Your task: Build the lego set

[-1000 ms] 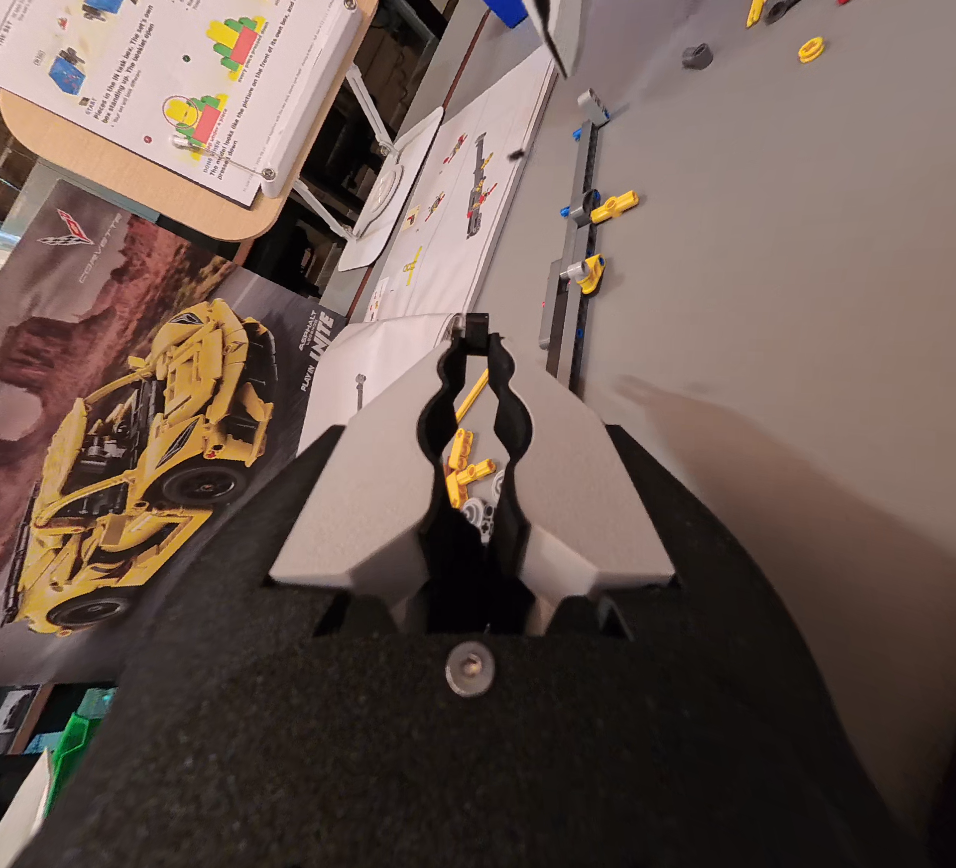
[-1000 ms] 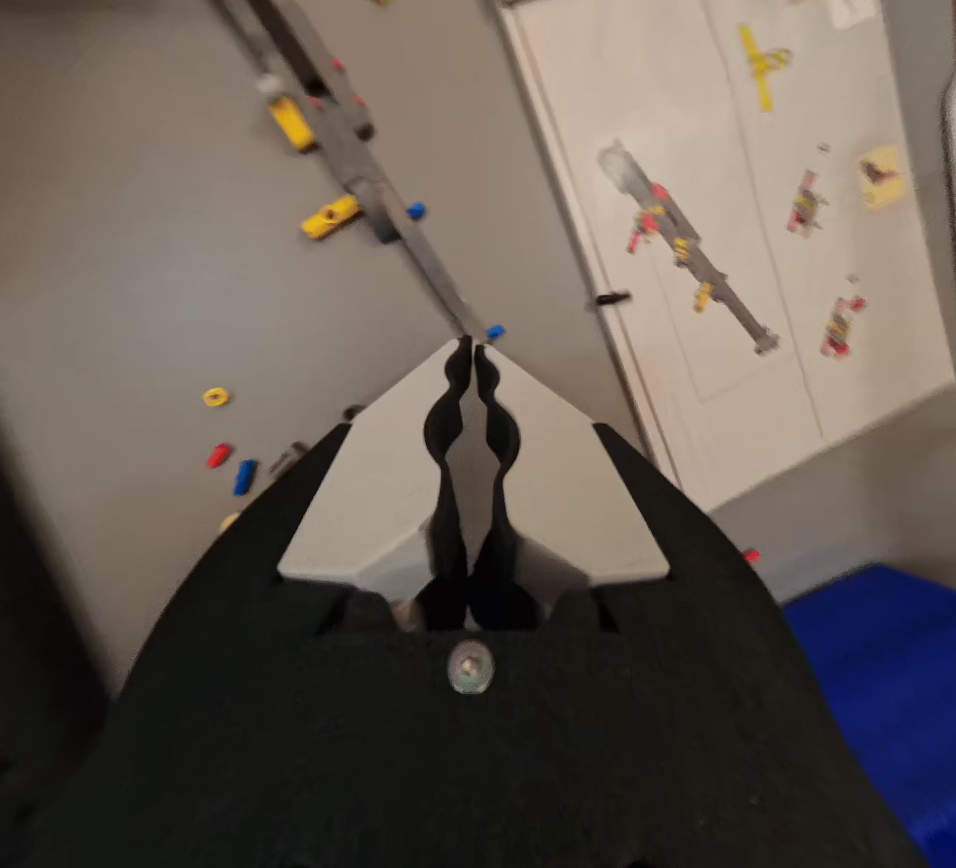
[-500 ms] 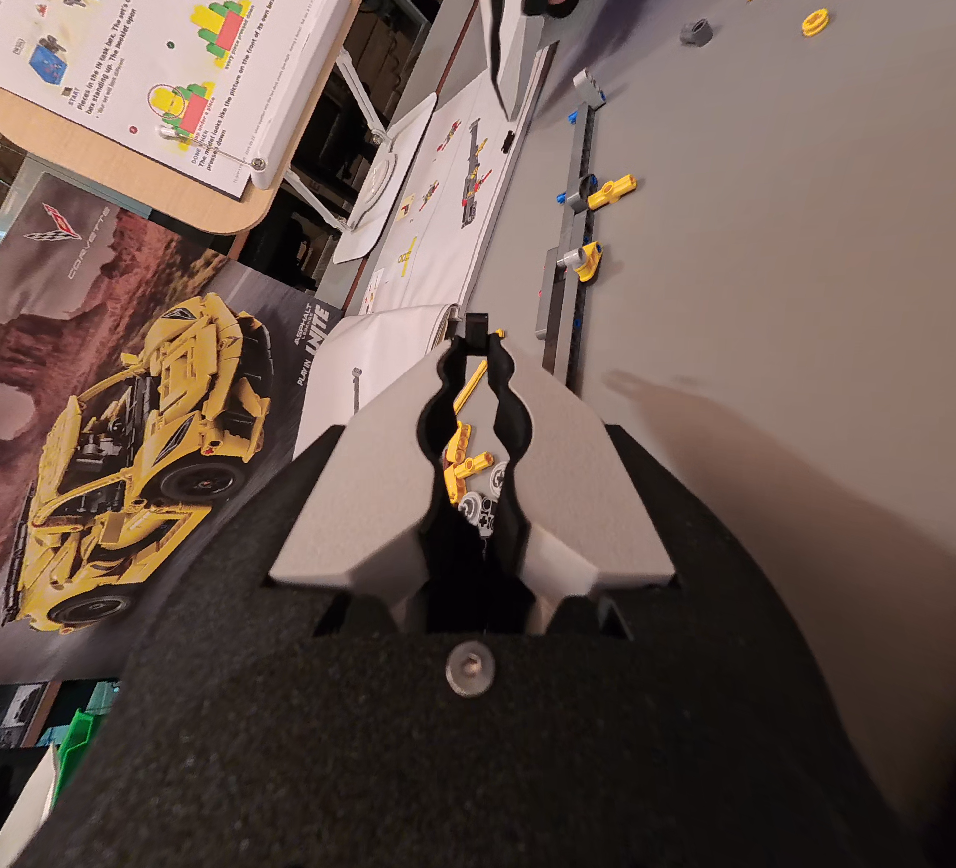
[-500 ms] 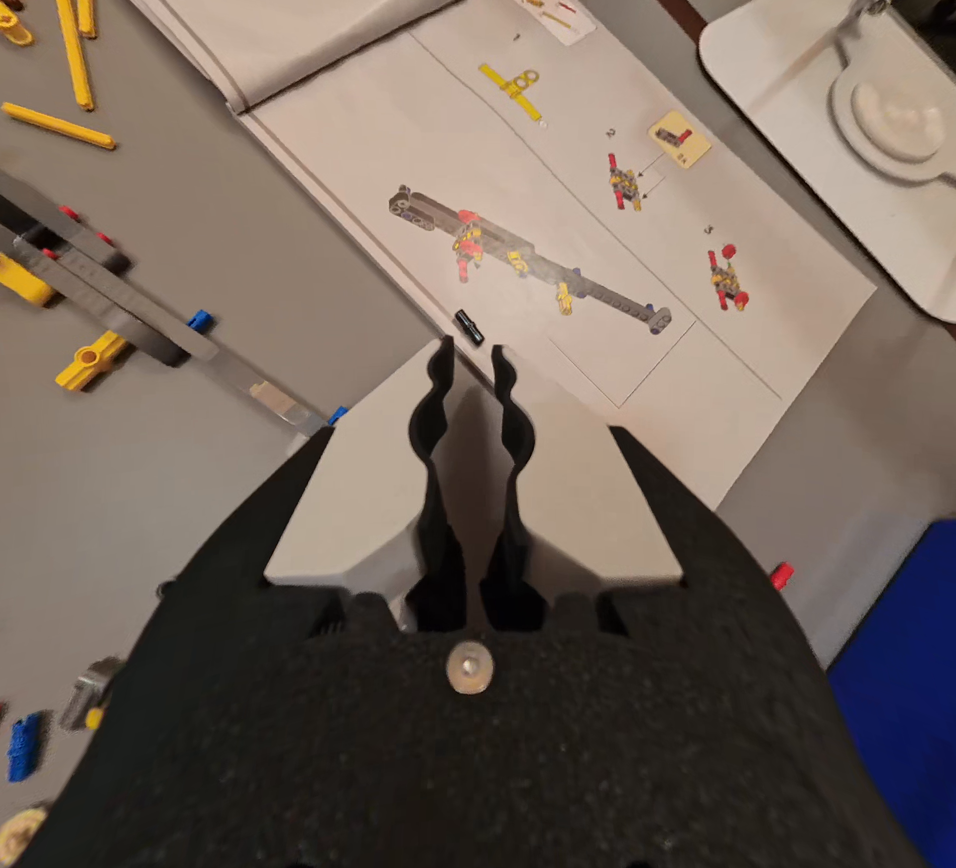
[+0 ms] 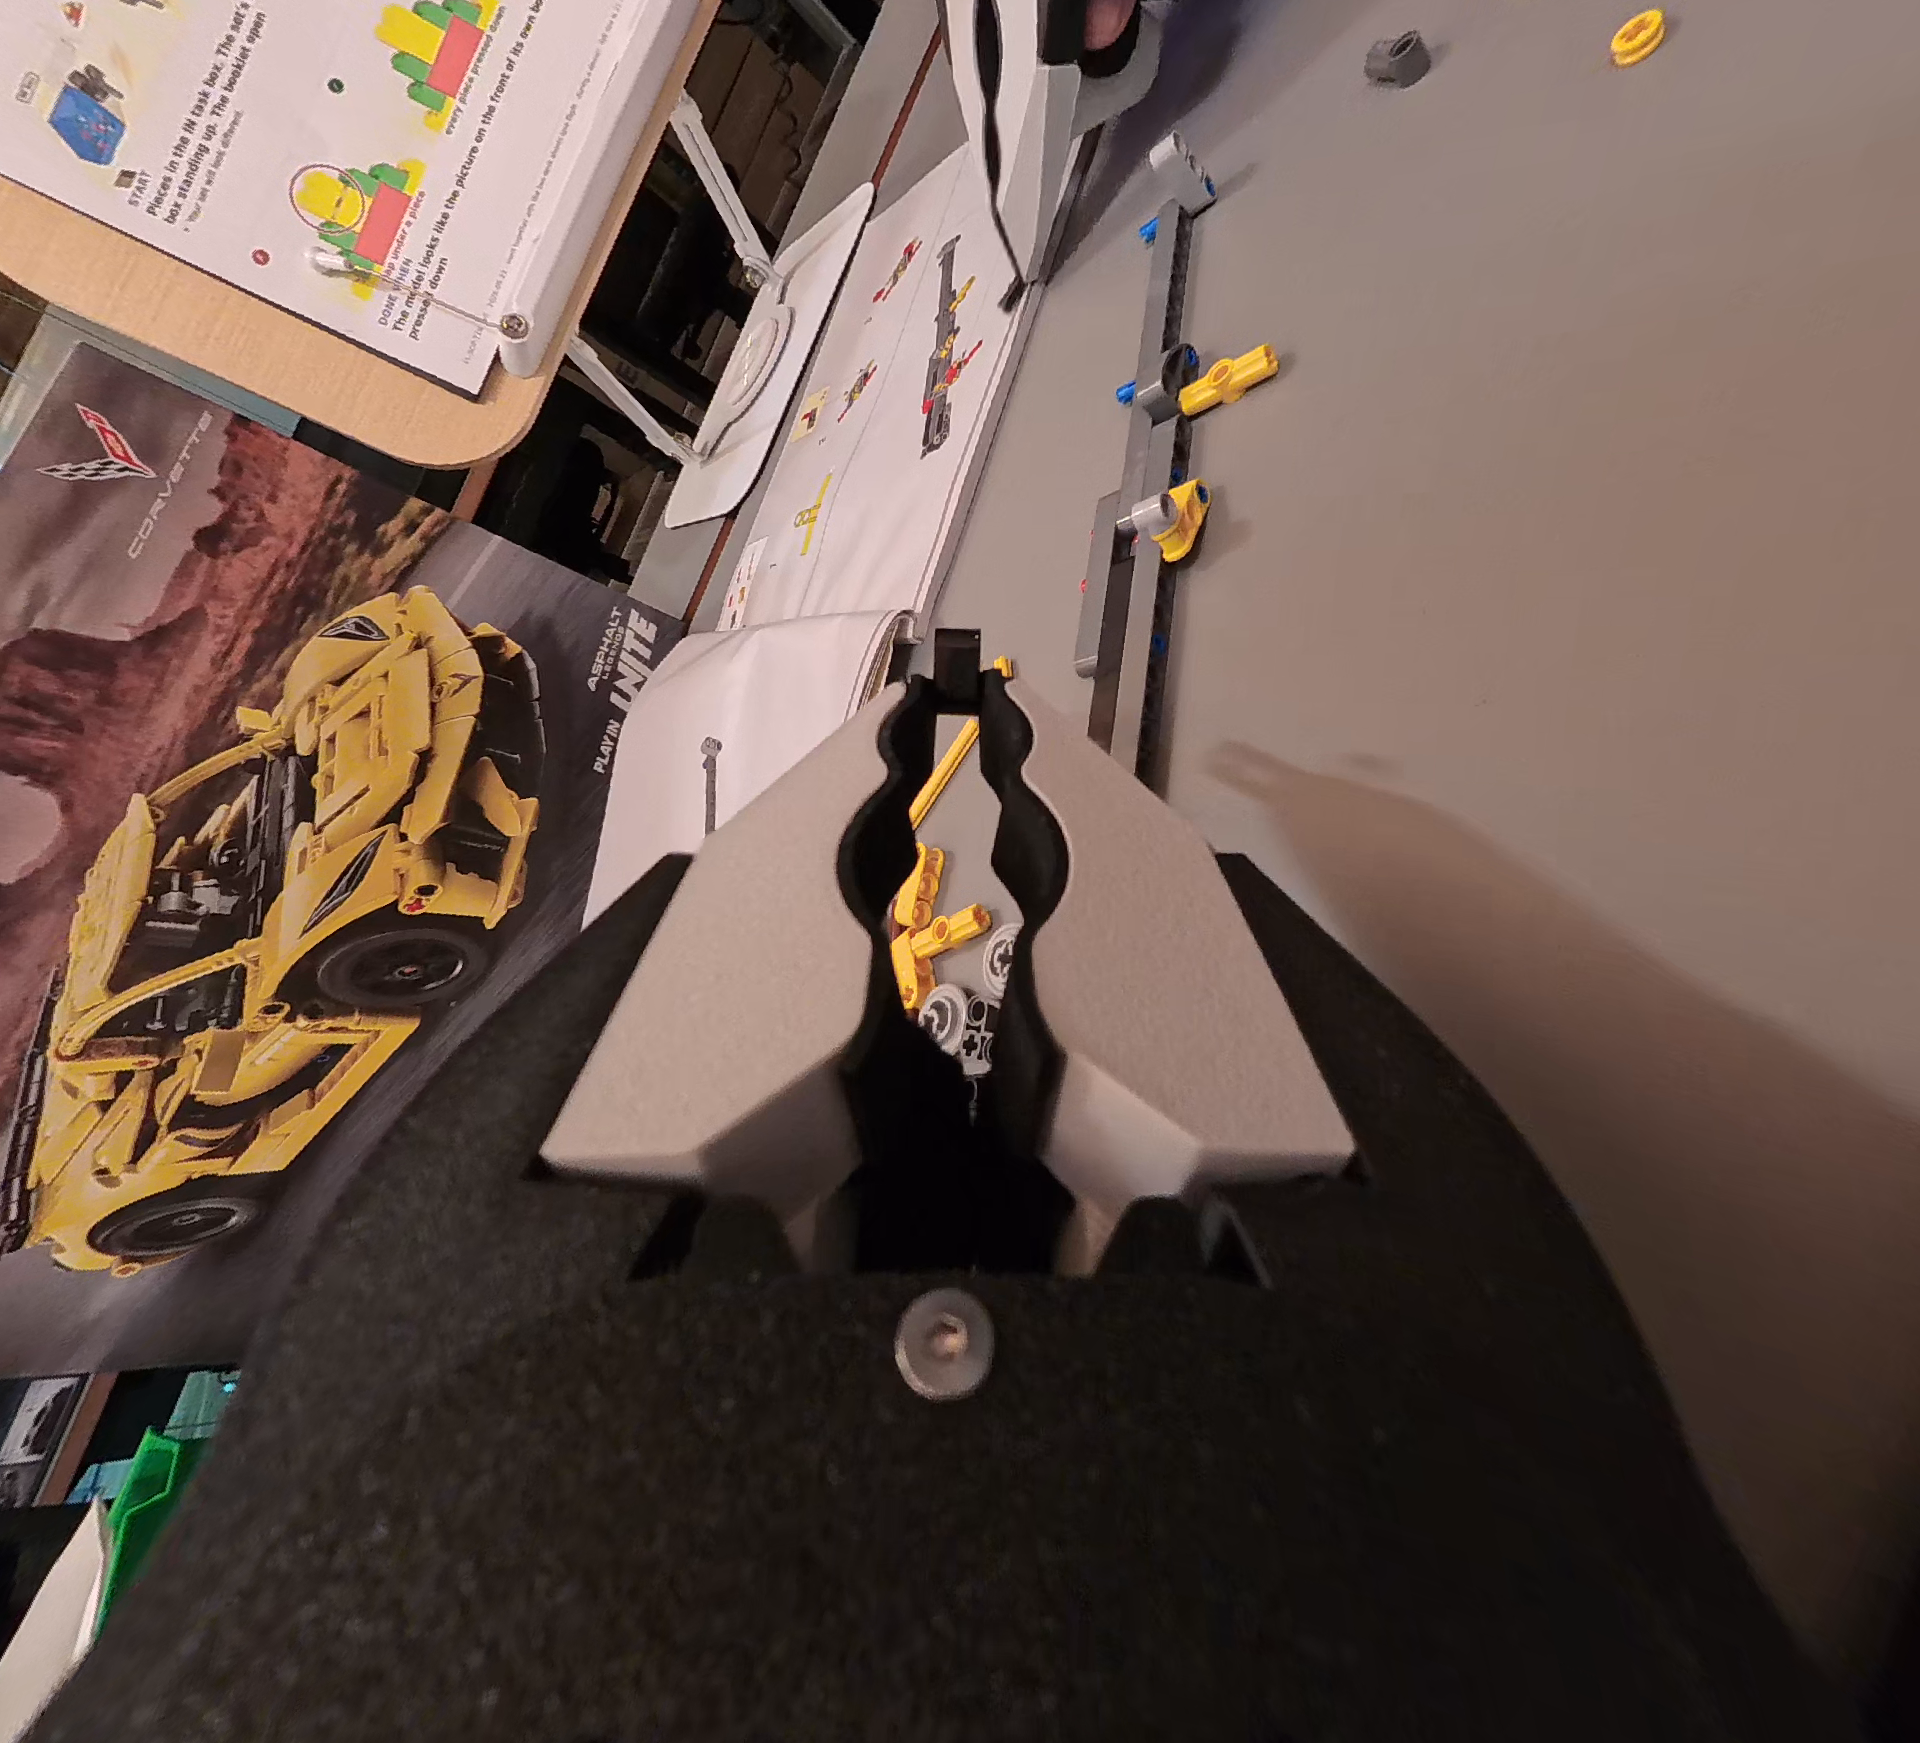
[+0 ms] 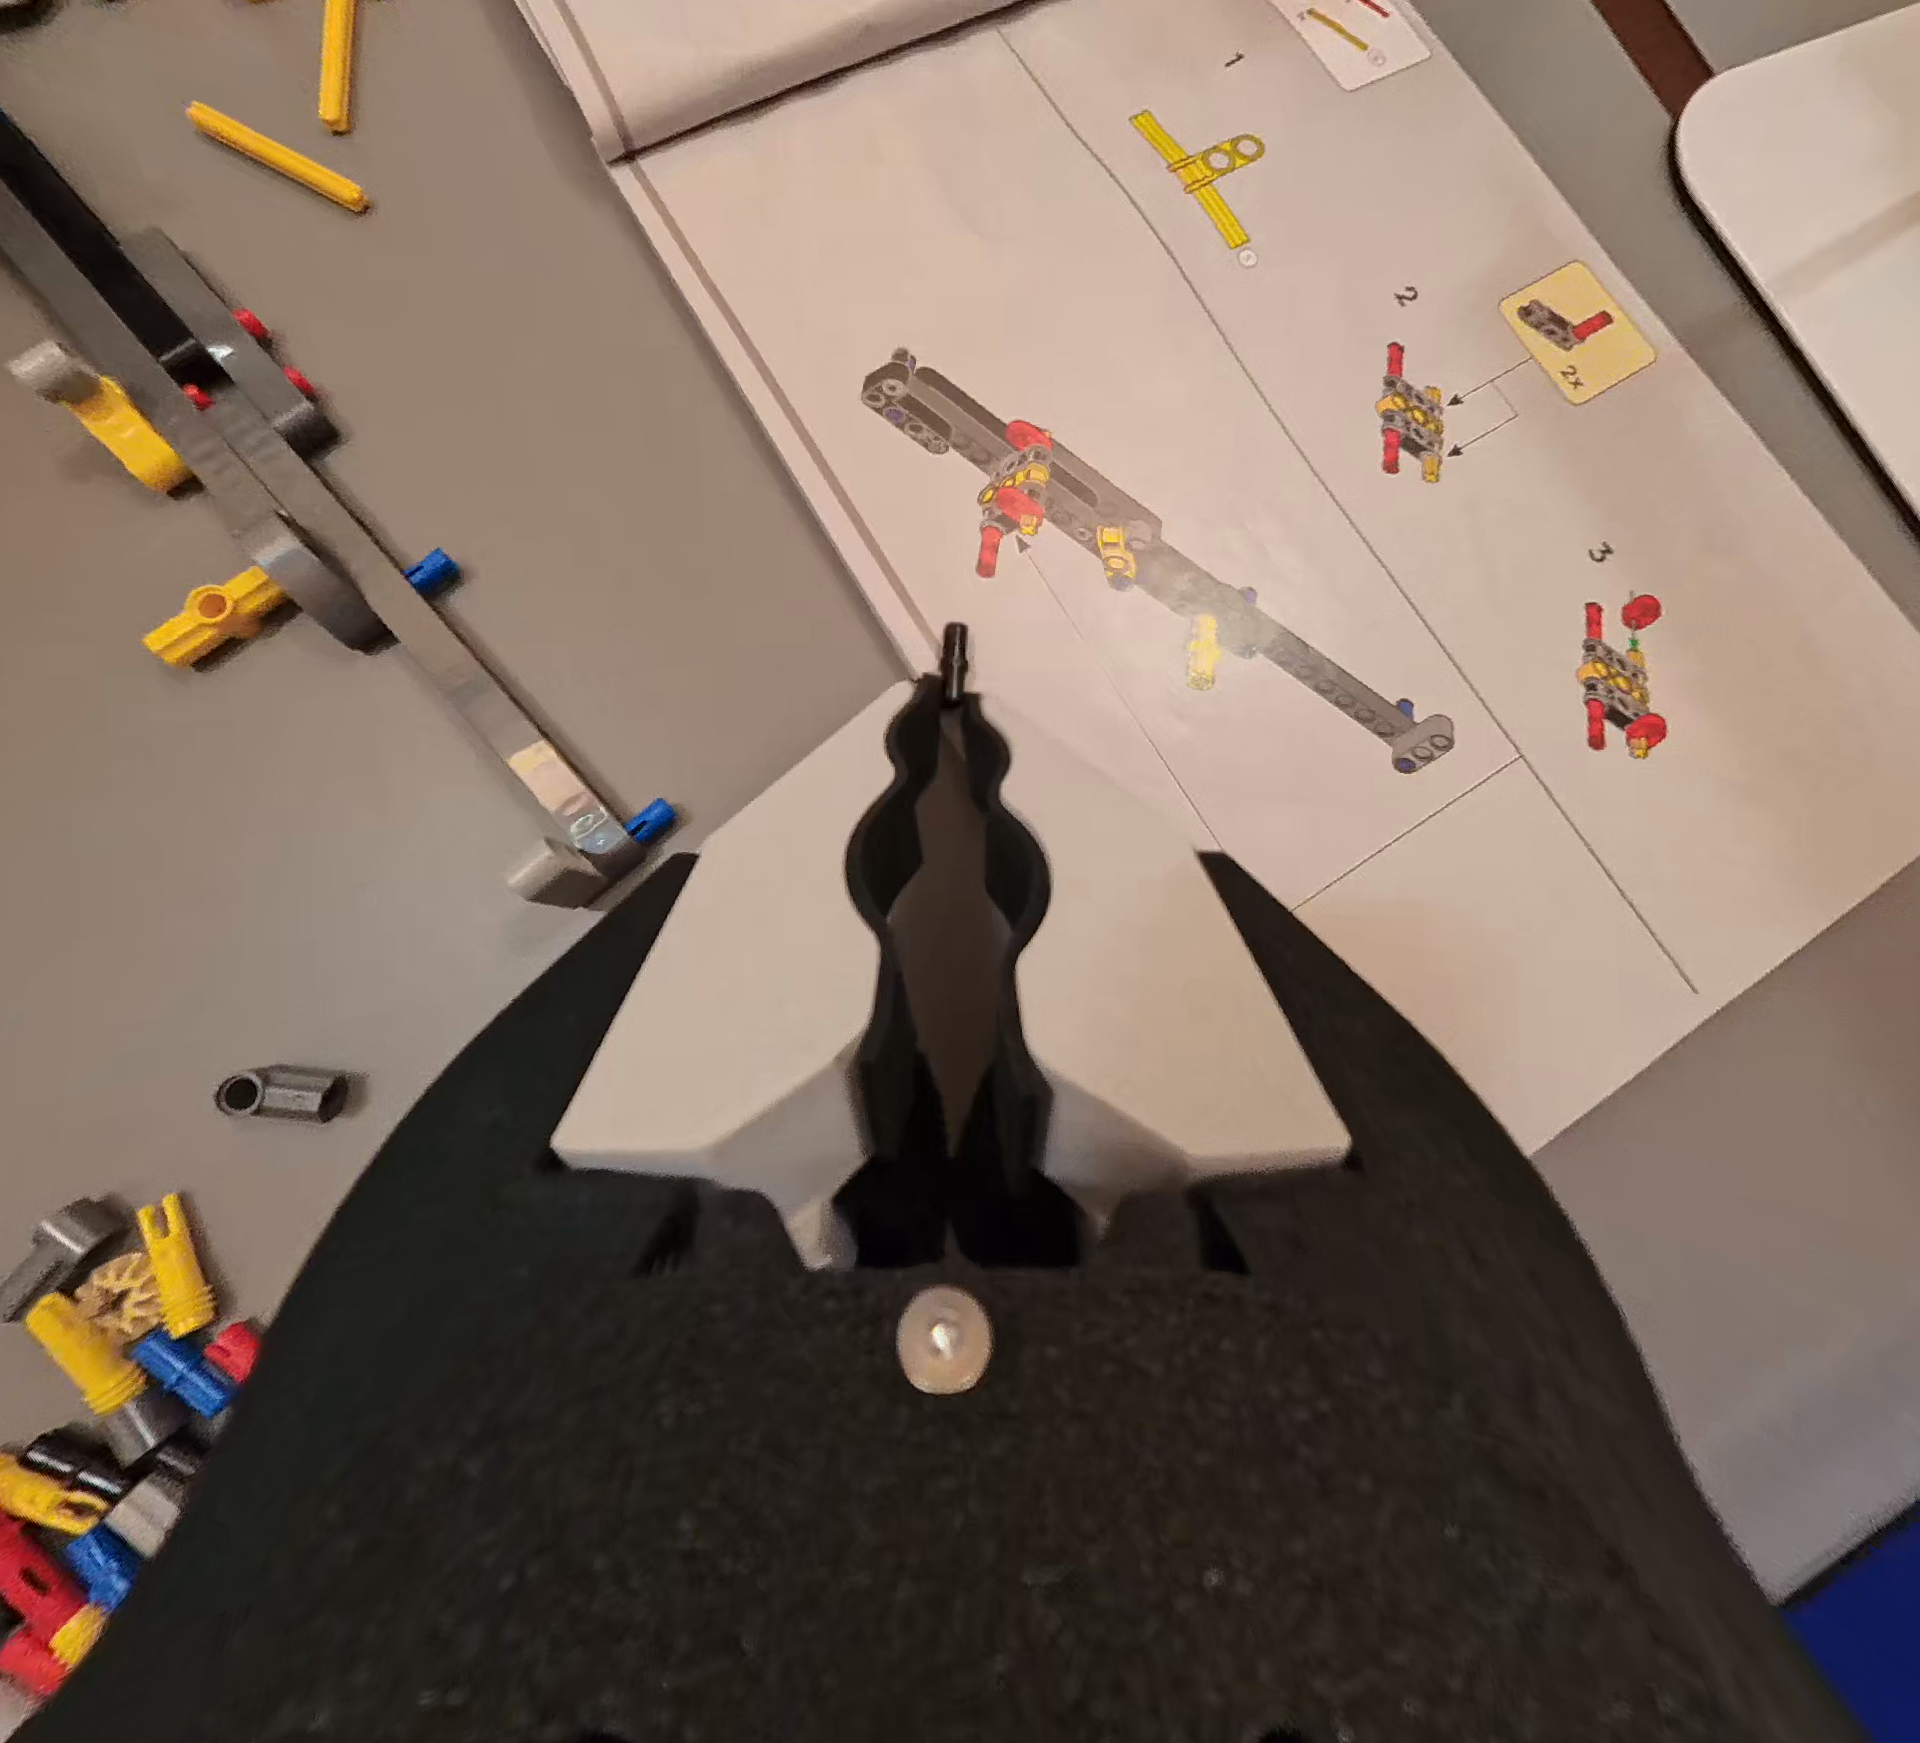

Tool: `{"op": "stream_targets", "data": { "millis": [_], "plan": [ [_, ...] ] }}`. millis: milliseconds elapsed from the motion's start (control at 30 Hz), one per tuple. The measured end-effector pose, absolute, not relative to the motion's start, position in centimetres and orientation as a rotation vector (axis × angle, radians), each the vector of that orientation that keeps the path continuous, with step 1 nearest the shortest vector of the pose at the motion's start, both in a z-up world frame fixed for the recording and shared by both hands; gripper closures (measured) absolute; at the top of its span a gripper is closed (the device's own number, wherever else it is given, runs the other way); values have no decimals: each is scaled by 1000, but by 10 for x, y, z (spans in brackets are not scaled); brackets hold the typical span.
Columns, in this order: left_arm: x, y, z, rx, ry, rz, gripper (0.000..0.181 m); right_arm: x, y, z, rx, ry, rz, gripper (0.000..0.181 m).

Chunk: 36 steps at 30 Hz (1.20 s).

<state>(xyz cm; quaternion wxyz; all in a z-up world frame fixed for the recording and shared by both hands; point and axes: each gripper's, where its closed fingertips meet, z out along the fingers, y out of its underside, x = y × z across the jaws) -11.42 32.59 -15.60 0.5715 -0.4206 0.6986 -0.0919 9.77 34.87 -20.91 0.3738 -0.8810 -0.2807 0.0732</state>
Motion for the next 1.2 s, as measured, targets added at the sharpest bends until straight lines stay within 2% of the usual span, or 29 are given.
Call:
{"op": "stream_targets", "data": {
  "millis": [267, 500, 667, 833, 1200],
  "plan": [
    [-114, 324, -156, -981, 1639, -216, 175, 86, 328, -194, -2348, -848, 185, 178],
    [-114, 322, -155, -970, 1641, -217, 175, 128, 252, -183, -3073, -1125, 51, 178],
    [-115, 324, -156, -971, 1642, -203, 175, 153, 231, -186, -3387, -1293, -117, 178],
    [-115, 325, -155, -970, 1638, -203, 175, 171, 222, -199, -3508, -1442, -272, 177],
    [-114, 323, -155, -965, 1644, -201, 175, 173, 220, -201, -3521, -1468, -266, 177]
  ]
}}
